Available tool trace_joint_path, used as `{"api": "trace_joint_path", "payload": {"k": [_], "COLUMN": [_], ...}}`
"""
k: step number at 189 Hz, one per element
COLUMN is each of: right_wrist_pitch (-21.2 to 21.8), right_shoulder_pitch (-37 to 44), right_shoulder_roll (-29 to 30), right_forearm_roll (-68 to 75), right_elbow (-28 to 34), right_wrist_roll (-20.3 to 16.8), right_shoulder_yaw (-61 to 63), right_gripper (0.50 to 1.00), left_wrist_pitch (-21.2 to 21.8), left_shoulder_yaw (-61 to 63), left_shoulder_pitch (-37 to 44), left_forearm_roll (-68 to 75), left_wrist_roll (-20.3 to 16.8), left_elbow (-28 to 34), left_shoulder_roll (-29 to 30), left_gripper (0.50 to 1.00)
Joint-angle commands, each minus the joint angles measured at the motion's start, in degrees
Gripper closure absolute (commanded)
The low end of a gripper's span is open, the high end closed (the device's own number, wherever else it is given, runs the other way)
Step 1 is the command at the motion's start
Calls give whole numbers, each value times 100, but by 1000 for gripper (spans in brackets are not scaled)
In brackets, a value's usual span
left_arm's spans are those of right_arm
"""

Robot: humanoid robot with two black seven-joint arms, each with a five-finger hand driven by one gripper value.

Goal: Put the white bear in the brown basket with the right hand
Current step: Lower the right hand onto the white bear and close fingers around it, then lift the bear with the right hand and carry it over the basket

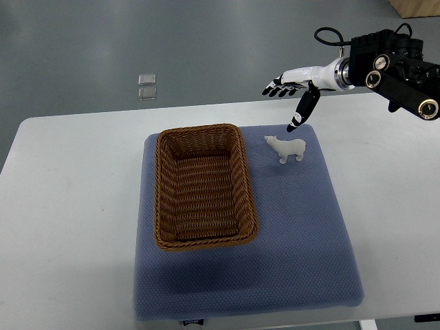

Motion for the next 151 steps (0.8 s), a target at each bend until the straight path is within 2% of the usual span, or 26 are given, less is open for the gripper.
{"api": "trace_joint_path", "payload": {"k": [1, 89, 112, 133, 151], "right_wrist_pitch": [-82, -882, -935, -952, -1014], "right_shoulder_pitch": [-131, -879, -958, -1002, -1010], "right_shoulder_roll": [97, 387, 387, 387, 396], "right_forearm_roll": [-4, -426, -470, -541, -541], "right_elbow": [64, -129, -200, -200, -208], "right_wrist_roll": [-15, -23, -23, -23, -23], "right_shoulder_yaw": [-13, -224, -224, -224, -224], "right_gripper": [570, 581, 605, 668, 681], "left_wrist_pitch": [0, 0, 0, 0, 0], "left_shoulder_yaw": [0, 0, 0, 0, 0], "left_shoulder_pitch": [-1, -10, -10, -10, -1], "left_forearm_roll": [-2, -2, -2, -2, -2], "left_wrist_roll": [0, 9, 9, 8, 0], "left_elbow": [5, 5, 5, 5, 5], "left_shoulder_roll": [0, 0, 0, 0, 0], "left_gripper": [500, 500, 500, 500, 500]}}
